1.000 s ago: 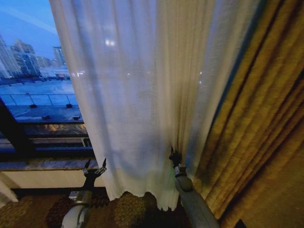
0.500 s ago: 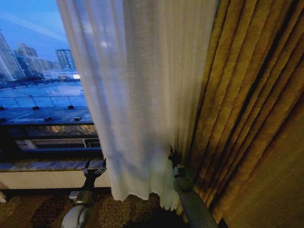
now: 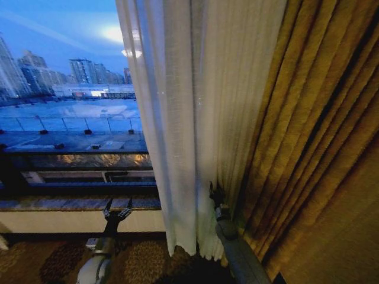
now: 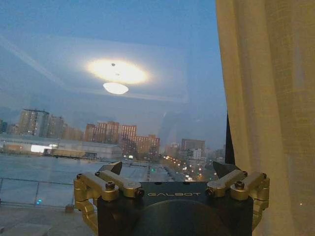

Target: Open the curtains by pulling them apart, changing their state from closed to fully open.

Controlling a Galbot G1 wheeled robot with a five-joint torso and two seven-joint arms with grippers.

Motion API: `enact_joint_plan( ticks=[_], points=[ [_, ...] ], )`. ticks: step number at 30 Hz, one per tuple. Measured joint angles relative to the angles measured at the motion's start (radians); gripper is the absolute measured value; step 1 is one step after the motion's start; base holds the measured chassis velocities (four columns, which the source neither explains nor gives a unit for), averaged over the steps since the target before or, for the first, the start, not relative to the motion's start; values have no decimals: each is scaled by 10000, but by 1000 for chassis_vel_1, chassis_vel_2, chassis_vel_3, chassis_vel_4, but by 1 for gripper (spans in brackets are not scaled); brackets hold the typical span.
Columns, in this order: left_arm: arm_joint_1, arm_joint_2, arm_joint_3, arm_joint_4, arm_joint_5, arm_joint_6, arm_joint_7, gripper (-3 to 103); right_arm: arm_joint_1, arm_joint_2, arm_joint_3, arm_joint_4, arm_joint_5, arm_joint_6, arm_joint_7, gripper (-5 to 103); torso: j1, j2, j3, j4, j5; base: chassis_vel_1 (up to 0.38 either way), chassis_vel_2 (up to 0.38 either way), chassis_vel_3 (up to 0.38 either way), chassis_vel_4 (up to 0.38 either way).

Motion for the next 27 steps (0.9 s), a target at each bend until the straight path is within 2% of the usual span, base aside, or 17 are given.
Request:
enact_joint_plan(
  ticks=[2,3,5,7,9,10,11,13,14,16,27],
  points=[
    [0,0,0,0,0,0,0,100,-300,-68,35,389,124,-7,55,58,0,0,0,2,-4,0,0,0,0],
    [0,0,0,0,0,0,0,100,-300,-68,35,389,124,-7,55,58,0,0,0,2,-4,0,0,0,0],
    [0,0,-2,0,0,0,-1,100,-686,-183,129,872,87,87,-58,69,-1,0,0,2,-3,0,0,0,0],
    [0,0,-1,0,0,0,-2,100,-821,-234,149,1062,73,116,-124,69,0,0,0,2,-3,0,0,0,0],
    [0,0,0,0,0,0,-1,100,-1217,-354,242,1654,87,176,-210,80,-1,0,-1,0,-3,0,0,0,0],
    [0,0,0,0,0,0,-1,100,-1259,-359,250,1710,92,178,-201,80,-1,1,0,0,-2,0,0,0,0],
    [0,0,1,0,0,0,-1,100,-1401,-369,285,1877,103,180,-166,91,-1,1,-1,0,-2,0,0,0,0],
    [0,0,1,0,0,0,0,100,-1535,-370,328,1999,97,183,-140,91,0,1,-1,0,-2,0,0,0,0],
    [0,0,0,0,0,0,-1,100,-1586,-366,339,2039,89,186,-137,96,0,0,-1,0,-2,0,0,0,0],
    [0,0,0,0,0,-1,0,100,-1742,-294,353,2158,29,201,-125,100,-1,0,-1,0,-3,0,0,0,0],
    [0,0,1,0,0,0,0,100,-1698,-5,309,2098,-221,330,-101,100,0,0,0,1,-3,5,1,-3,-2]
  ],
)
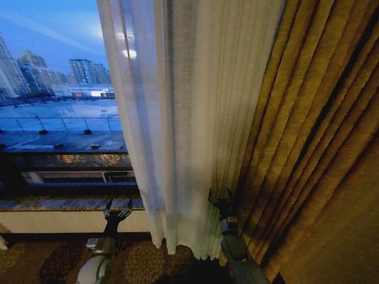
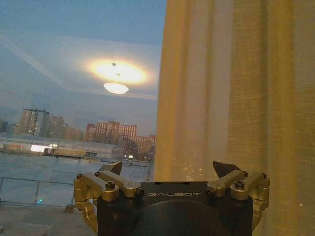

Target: Open the curtains by pulling them apart, changing their state from closed to fully open.

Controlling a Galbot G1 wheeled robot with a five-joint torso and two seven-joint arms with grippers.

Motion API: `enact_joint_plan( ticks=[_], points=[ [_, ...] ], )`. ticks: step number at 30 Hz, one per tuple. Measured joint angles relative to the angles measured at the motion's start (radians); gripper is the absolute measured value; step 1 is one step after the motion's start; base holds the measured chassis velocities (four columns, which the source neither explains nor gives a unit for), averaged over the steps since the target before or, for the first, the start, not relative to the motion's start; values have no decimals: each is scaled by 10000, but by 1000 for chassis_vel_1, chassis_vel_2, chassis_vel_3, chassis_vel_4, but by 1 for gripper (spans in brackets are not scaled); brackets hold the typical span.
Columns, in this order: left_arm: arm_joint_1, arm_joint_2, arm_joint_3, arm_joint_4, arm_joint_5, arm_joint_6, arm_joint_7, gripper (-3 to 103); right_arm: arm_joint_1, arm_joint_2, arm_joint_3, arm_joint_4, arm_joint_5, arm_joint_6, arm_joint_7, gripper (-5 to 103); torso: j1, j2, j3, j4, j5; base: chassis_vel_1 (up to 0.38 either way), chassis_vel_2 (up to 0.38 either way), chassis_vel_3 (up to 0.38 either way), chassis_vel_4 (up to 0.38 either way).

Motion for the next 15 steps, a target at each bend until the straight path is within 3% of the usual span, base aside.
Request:
enact_joint_plan(
  ticks=[7,15],
  points=[
    [0,0,1,-1,0,0,0,100,81,106,-35,-129,-117,19,-28,100,0,0,0,0,0,81,27,-69,-43],
    [0,0,0,0,0,0,1,100,146,157,-68,-241,-219,72,-125,100,0,0,0,0,0,213,154,-209,-160]
  ],
)
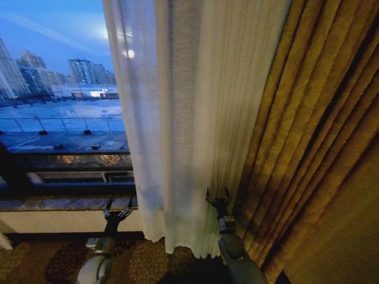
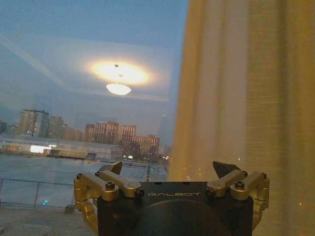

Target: Open the curtains by pulling them apart, changing their state from closed to fully open.

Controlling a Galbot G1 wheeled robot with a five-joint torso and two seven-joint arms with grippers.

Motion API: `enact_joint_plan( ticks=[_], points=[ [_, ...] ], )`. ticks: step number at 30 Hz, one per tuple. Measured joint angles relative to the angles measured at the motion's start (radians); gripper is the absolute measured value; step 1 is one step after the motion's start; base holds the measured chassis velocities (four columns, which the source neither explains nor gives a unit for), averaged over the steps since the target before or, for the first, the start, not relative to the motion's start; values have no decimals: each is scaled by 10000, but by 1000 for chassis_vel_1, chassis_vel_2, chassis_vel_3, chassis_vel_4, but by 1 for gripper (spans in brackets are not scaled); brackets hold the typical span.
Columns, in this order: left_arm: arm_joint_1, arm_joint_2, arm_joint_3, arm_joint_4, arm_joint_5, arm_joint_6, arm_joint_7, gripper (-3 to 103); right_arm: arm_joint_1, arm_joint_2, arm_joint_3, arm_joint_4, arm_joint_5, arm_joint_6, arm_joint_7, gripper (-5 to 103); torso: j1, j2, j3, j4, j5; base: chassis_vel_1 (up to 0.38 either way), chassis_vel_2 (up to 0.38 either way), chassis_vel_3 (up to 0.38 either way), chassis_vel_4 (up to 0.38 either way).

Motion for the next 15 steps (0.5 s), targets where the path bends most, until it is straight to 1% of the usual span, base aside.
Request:
enact_joint_plan(
  ticks=[7,11,15],
  points=[
    [0,0,-1,0,0,0,0,100,20,40,-33,-26,5,2,-1,100,0,0,0,0,0,320,255,-319,-260],
    [0,0,-1,0,0,0,0,100,57,69,-41,-78,19,64,1,100,-1,0,0,0,-1,355,313,-357,-318],
    [0,1,-2,0,0,0,-1,100,122,119,-98,-113,258,219,21,100,2,0,1,0,-2,363,342,-378,-341]
  ],
)
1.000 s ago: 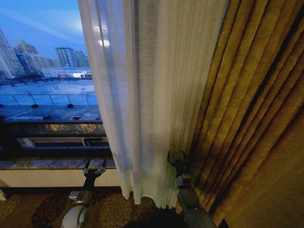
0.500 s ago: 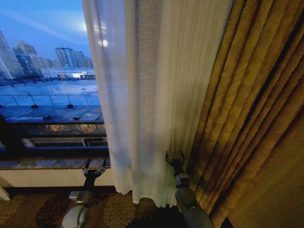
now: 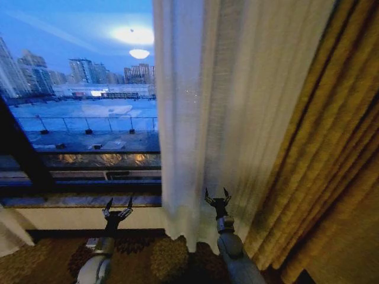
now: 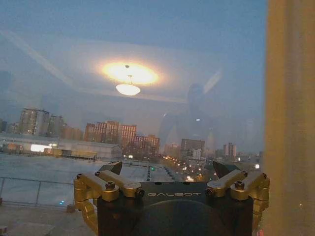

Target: Open the curtains by pulling them apart, changing their state from closed to fully open.

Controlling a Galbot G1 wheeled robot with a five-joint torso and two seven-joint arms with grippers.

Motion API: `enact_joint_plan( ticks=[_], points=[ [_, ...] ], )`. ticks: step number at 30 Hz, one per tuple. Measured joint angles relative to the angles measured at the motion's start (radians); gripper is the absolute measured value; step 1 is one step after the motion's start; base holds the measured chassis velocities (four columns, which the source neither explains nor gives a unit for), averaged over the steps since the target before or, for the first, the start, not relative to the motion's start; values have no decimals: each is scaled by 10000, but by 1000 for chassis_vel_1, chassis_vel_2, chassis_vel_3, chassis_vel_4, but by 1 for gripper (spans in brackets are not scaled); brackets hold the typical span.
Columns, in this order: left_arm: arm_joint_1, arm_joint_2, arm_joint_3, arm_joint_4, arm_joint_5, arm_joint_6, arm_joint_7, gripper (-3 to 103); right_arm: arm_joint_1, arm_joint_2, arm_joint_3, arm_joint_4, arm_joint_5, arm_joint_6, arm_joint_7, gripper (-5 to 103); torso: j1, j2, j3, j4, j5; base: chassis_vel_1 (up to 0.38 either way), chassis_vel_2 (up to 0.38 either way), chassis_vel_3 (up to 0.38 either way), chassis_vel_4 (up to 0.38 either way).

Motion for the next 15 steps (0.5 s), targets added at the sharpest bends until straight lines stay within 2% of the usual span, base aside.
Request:
enact_joint_plan(
  ticks=[3,6,9,15],
  points=[
    [0,0,-1,-1,0,0,0,100,52,57,-28,-46,60,138,56,100,-2,1,-2,1,2,324,335,-346,-319],
    [1,2,-7,0,0,0,-4,100,97,74,-27,-124,36,276,35,100,-2,1,-2,5,-2,240,221,-252,-164],
    [0,3,-9,0,0,0,-4,100,103,65,-1,-160,-102,263,-143,100,-2,2,-2,4,-3,142,71,-58,-102],
    [1,-3,4,-2,0,0,1,100,168,92,-23,-363,-185,476,-543,100,-1,1,0,-4,9,-32,-7,21,7]
  ],
)
